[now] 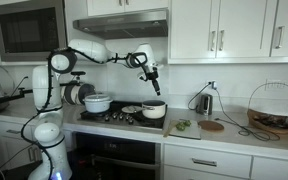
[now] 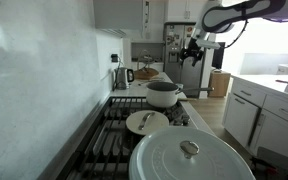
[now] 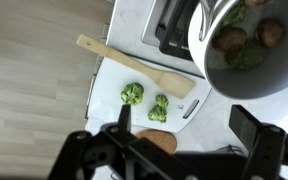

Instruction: Place the broccoli inside the open white pot

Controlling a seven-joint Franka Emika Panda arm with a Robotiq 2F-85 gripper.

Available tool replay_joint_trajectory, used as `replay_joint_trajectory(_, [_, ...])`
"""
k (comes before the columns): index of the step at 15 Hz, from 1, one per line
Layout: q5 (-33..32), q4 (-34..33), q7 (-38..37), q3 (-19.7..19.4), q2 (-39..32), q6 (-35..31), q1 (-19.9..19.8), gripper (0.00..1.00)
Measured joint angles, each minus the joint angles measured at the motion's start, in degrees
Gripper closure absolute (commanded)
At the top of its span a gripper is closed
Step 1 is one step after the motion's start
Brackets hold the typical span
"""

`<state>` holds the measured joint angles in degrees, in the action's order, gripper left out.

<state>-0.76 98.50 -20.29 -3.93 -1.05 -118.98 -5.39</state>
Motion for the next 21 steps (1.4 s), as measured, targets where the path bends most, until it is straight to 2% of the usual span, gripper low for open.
replay_joint_trajectory(7, [-0.2,-11.5,-7.4,-1.7,-12.7,-7.7,0.0,0.00])
replay_joint_trajectory(13, [-0.3,-21.2,-11.7,-2.9,-22.6,-8.8,1.0,0.00])
replay_joint_trajectory(15, [-0.3,-25.2,-12.2,-3.4,-26.0,-6.9,1.7,0.00])
replay_joint_trajectory(21, [-0.4,-41.5,-12.6,-3.6,-37.4,4.2,2.2,0.00])
